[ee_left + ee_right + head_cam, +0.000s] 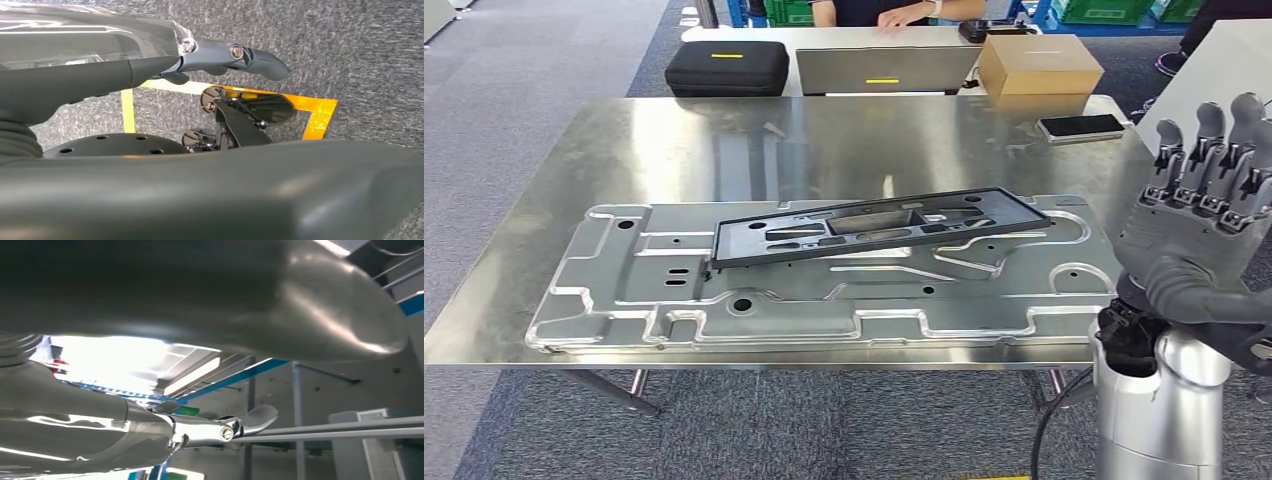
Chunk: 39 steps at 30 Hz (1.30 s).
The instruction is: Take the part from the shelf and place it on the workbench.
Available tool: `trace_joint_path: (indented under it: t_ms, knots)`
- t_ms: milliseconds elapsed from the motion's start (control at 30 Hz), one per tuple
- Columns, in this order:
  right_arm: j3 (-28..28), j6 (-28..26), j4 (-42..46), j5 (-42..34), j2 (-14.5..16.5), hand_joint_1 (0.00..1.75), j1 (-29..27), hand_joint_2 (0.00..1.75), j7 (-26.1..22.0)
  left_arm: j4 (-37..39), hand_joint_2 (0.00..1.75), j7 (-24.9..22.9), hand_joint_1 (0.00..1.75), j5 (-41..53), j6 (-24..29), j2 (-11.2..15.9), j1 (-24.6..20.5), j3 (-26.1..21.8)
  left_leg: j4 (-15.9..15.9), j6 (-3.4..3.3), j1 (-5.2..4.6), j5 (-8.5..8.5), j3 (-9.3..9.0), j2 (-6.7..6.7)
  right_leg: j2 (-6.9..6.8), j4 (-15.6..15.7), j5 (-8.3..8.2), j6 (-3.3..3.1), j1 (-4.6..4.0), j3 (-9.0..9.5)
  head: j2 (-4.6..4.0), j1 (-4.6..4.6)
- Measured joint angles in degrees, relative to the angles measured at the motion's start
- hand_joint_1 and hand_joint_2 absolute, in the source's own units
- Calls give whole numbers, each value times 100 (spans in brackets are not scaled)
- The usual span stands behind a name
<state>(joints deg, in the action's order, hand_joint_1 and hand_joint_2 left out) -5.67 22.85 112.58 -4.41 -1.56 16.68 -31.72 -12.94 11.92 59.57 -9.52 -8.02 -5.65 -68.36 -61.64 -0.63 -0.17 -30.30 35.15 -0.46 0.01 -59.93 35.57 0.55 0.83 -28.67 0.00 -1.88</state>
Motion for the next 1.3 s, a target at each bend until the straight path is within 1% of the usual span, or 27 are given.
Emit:
trace_joint_path:
  t_ms: [200, 333, 400, 467, 500, 567, 600, 633, 700, 733, 767, 800, 833, 867, 900, 933, 967, 1000, 1033, 1067, 1100, 1133, 1167, 1200, 1233, 1267, 1300]
  knots:
    - [-3, 192, 254, -94, 150, 0, -106, 0, -70, 0, 0, -108, 0, -56, -9, 0, -3, -70, -3, -3, -13, -2, -2, 0, 0, 2, -2, 2, 16, 2, -1, -1]
    - [-2, 260, 342, -141, 216, 0, -145, 0, -80, 0, 0, -218, 0, -105, 39, 0, -3, -117, -10, -23, -34, -14, -2, 0, 0, 5, 0, 8, 36, 3, 0, -1]
    - [-1, 272, 365, -163, 242, 0, -151, 0, -80, 0, 0, -256, 0, -109, 86, 0, -4, -131, -18, -44, -49, -27, -2, 0, 0, 7, 4, 23, 51, 6, 0, -1]
    - [-1, 280, 387, -175, 264, 0, -157, 0, -80, 0, 0, -277, 0, -104, 147, 0, -5, -146, -27, -71, -64, -38, -3, 0, 0, 18, 5, 55, 65, 14, 0, -1]
    - [-1, 283, 403, -180, 274, 0, -159, 0, -80, 0, 0, -290, 0, -101, 179, 0, -6, -154, -19, -90, -68, -35, -7, 0, 1, 34, 0, 75, 69, 22, 0, -1]
    - [-2, 286, 441, -190, 286, 0, -162, 0, -80, 0, 0, -313, 0, -95, 225, -3, -6, -165, 75, -153, -32, 8, -55, 19, 1, 19, 33, 109, 65, 35, 0, -1]
    - [-2, 288, 454, -196, 290, 0, -163, 0, -79, 0, 0, -318, 0, -93, 242, -5, -9, -166, 129, -184, -9, 30, -86, 32, 3, -90, 108, 118, 56, -9, 0, 1]
    - [-2, 291, 461, -203, 290, 0, -166, 0, -79, 0, 0, -321, 0, -88, 255, -8, -12, -167, 172, -207, 14, 47, -113, 45, 4, -312, 232, 126, 51, -117, 0, 1]
    - [-1, 299, 460, -218, 292, 0, -185, 0, -78, 0, 0, -326, 0, -74, 279, -19, -16, -167, 186, -215, 23, 48, -126, 55, 5, -1013, 519, 149, 53, -509, 0, 2]
    - [-2, 305, 460, -227, 293, 0, -199, 0, -78, 0, 0, -330, 0, -67, 290, -25, -15, -167, 186, -213, 28, 45, -128, 55, 4, -1317, 582, 168, 61, -703, 0, 2]
    - [-2, 310, 459, -235, 294, 0, -210, 0, -78, 0, 0, -332, 0, -64, 297, -31, -12, -167, 184, -206, 38, 39, -133, 55, 3, -1456, 533, 189, 69, -825, 0, 2]
    - [-2, 313, 459, -241, 295, 0, -216, 0, -78, 0, 0, -335, 0, -64, 300, -36, -10, -167, 181, -193, 54, 30, -143, 52, 2, -1370, 364, 211, 79, -842, 0, 2]
    - [-2, 316, 459, -244, 296, 0, -218, 0, -77, 0, 0, -337, 0, -64, 301, -40, -9, -167, 171, -168, 76, 15, -158, 50, -1, -1082, 109, 237, 94, -761, 0, 2]
    - [-1, 318, 459, -246, 296, 0, -221, 0, -77, 0, 0, -337, 0, -61, 302, -42, -9, -167, 155, -129, 94, -9, -170, 44, -3, -735, -113, 268, 108, -635, 0, 2]
    - [-1, 321, 455, -248, 297, 0, -222, 0, -76, 0, 0, -338, 0, -52, 307, -40, -11, -167, 120, -83, 99, -33, -167, 37, 0, -422, -271, 284, 114, -527, 0, 9]
    - [-2, 324, 452, -250, 299, 0, -231, 0, -70, 0, 0, -340, 0, -38, 313, -38, -13, -167, 92, -35, 93, -46, -153, 31, 5, -237, -341, 267, 116, -469, 0, 14]
    - [-4, 324, 451, -254, 302, 0, -243, 0, -64, 1, 0, -342, 0, -20, 317, -34, -11, -167, 72, 5, 81, -50, -135, 25, 13, -177, -336, 236, 111, -460, 0, 18]
    - [-7, 325, 450, -257, 304, 0, -251, 0, -58, 1, 0, -344, 0, -1, 323, -32, -9, -167, 62, 34, 73, -41, -122, 22, 22, -168, -334, 186, 102, -477, 0, 22]
    - [-10, 325, 452, -261, 305, 0, -259, 0, -51, 1, 0, -346, 0, 12, 325, -33, -4, -167, 71, 53, 73, -28, -119, 22, 25, -180, -334, 139, 101, -488, 0, 19]
    - [-12, 325, 453, -263, 308, 0, -258, 0, -48, 1, 0, -347, 0, 18, 328, -33, -2, -167, 71, 70, 78, -25, -121, 23, 21, -177, -342, 113, 107, -488, 0, 19]
    - [-11, 326, 453, -263, 312, 0, -251, 0, -45, 0, 0, -348, 0, 21, 332, -34, -4, -167, 17, 87, 83, -76, -101, 23, 14, -173, -351, 85, 114, -488, 0, 17]
    - [-11, 327, 454, -263, 319, 0, -247, 0, -43, 1, 0, -349, 0, 21, 334, -36, -8, -167, -135, 103, 86, -188, -38, 24, 3, -168, -360, 62, 122, -490, 0, 17]
    - [-10, 328, 454, -263, 326, 0, -243, 0, -40, 1, 0, -349, 0, 21, 336, -37, -11, -167, -403, 120, 87, -358, 75, 25, -10, -166, -368, 44, 124, -497, 0, 16]
    - [-10, 330, 454, -263, 334, 0, -242, 0, -40, 1, 0, -349, 0, 22, 336, -39, -10, -167, -759, 129, 87, -552, 225, 26, -20, -166, -372, 30, 115, -507, 0, 15]
    - [-10, 333, 454, -263, 341, 0, -243, 0, -39, 2, 0, -349, 0, 24, 336, -39, -6, -167, -1088, 132, 85, -691, 360, 26, -28, -167, -377, 20, 104, -515, 0, 15]
    - [-9, 336, 453, -264, 347, 0, -242, 0, -39, 1, 0, -349, 0, 25, 336, -39, -2, -167, -1291, 124, 80, -741, 436, 26, -33, -167, -380, 13, 90, -520, 0, 15]
    - [-8, 338, 453, -266, 354, 0, -242, 0, -39, 1, 0, -349, 0, 27, 336, -39, 1, -167, -1284, 100, 71, -676, 413, 26, -33, -167, -383, 7, 75, -520, 0, 15]
